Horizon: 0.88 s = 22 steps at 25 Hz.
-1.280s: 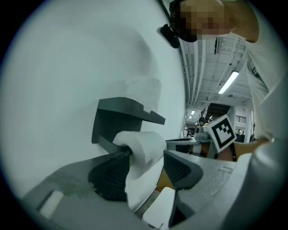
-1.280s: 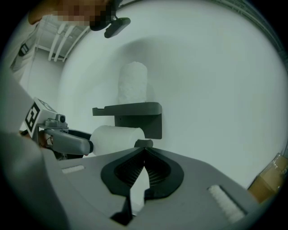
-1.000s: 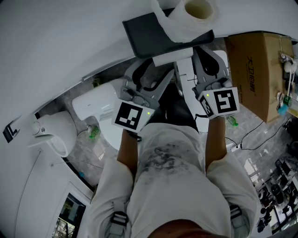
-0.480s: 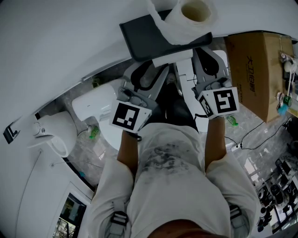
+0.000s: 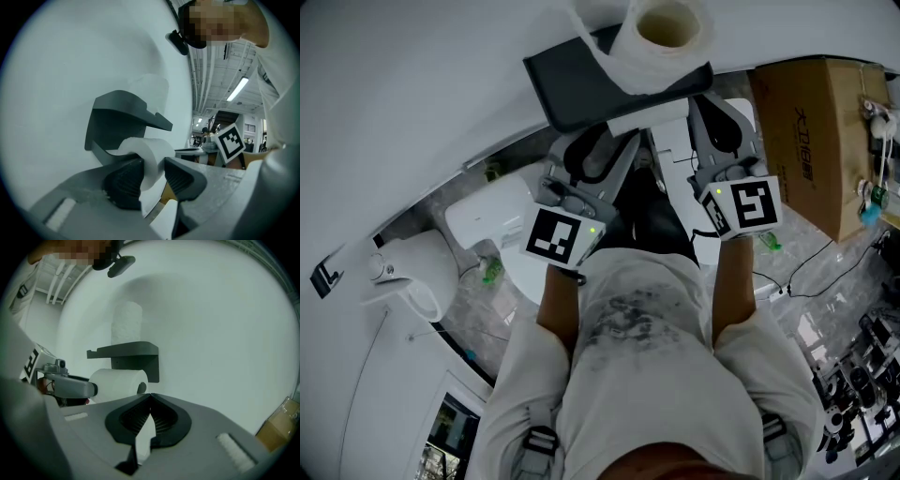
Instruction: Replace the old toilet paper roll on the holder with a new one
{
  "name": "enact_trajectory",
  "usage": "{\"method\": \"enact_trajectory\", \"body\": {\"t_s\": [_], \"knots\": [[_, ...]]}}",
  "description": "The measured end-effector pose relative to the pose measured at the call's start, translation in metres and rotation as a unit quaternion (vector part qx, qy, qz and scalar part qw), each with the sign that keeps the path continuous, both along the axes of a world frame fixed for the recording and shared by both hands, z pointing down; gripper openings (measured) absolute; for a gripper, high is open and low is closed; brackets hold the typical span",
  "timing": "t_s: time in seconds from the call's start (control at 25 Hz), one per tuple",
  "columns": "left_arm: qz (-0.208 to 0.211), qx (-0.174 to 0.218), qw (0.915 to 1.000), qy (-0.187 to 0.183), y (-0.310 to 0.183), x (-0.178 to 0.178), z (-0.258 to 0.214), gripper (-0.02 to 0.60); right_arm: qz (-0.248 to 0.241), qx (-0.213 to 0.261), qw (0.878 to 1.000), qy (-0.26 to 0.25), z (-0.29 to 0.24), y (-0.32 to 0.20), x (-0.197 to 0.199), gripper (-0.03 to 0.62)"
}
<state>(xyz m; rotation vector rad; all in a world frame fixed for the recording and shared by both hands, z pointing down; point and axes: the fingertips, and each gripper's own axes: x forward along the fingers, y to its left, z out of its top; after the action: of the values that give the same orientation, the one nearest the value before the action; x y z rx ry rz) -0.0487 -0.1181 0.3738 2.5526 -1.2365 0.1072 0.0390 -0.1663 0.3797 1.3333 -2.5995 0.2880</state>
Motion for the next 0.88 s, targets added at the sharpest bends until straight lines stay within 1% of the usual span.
{"method": "enact_trajectory", "body": {"t_s": [0.88], "knots": [[0.021,0.000,0.9998,0.001,-0.010,0.033,-0.003,0.147,0.025,-0.001,1.000,-0.004,0.000,-0.005,0.033,0.003]]}}
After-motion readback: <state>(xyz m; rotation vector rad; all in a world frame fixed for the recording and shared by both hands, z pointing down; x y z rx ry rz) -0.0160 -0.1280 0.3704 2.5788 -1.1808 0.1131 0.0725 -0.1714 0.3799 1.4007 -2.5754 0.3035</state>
